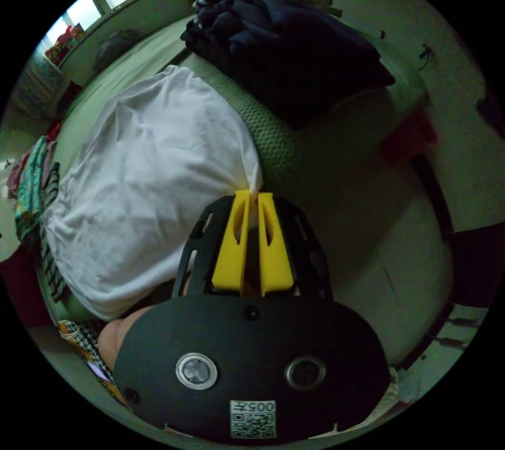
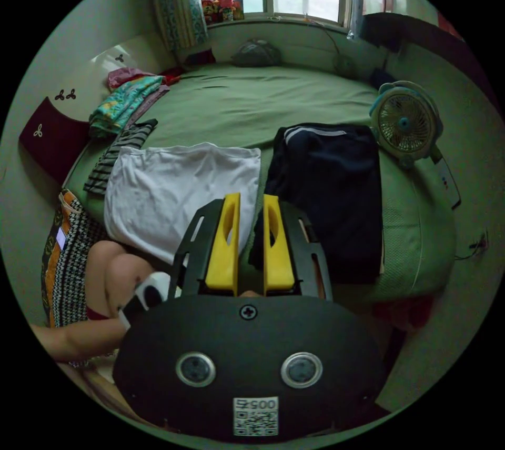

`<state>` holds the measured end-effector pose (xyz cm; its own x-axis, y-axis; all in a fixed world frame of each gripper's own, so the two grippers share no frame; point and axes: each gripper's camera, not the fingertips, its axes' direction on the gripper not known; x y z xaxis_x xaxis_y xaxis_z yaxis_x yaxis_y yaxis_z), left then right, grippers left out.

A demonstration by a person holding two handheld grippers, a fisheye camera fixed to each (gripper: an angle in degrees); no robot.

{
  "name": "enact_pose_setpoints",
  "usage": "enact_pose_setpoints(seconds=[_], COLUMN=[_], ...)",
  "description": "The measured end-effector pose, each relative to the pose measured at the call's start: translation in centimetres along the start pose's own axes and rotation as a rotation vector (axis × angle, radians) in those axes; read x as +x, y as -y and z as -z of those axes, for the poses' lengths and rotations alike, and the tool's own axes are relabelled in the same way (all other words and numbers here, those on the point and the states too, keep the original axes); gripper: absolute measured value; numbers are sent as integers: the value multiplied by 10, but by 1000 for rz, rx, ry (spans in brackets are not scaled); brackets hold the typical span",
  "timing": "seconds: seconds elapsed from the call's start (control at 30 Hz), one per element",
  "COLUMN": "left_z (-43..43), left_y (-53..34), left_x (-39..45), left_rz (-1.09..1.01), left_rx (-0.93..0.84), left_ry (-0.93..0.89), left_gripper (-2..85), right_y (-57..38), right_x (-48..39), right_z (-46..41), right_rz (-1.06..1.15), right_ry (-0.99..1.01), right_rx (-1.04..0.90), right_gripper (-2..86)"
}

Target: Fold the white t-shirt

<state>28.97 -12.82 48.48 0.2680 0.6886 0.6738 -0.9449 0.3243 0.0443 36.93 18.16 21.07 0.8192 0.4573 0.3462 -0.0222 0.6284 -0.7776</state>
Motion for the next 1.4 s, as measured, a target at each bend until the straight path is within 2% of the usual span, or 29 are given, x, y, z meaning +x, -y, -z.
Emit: enact_pose_setpoints(seconds=[0.07, 0.27, 0.5, 0.77, 1.03, 1.2, 1.3, 1.4], left_z=[18, 54, 67, 82, 98, 110, 121, 135], left_y=[-12, -45, -72, -96, -116, -124, -122, -115], left_x=[-18, -56, -79, -105, -123, -128, -130, -133], left_rz=[50, 124, 161, 165, 152, 138, 115, 119], left_rx=[33, 107, 139, 166, 176, 199, 215, 251], left_ry=[-77, -113, -158, -230, -286, -324, -350, -413], left_gripper=[35, 32, 32, 32, 31, 31, 30, 29], right_y=[11, 59, 104, 132, 147, 167, 180, 192], right_x=[2, 6, 23, 28, 26, 15, 8, 18], right_z=[-9, -63, -132, -174, -194, -173, -152, -130], right_rz=[0, 5, -155, -217, -248, -190, -138, -179], right_ry=[20, 75, 166, 109, 252, 178, 122, 115], right_rx=[-28, -187, -344, -437, -428, -375, -350, -320], right_gripper=[77, 98, 114, 118, 47, -7, -11, -13])
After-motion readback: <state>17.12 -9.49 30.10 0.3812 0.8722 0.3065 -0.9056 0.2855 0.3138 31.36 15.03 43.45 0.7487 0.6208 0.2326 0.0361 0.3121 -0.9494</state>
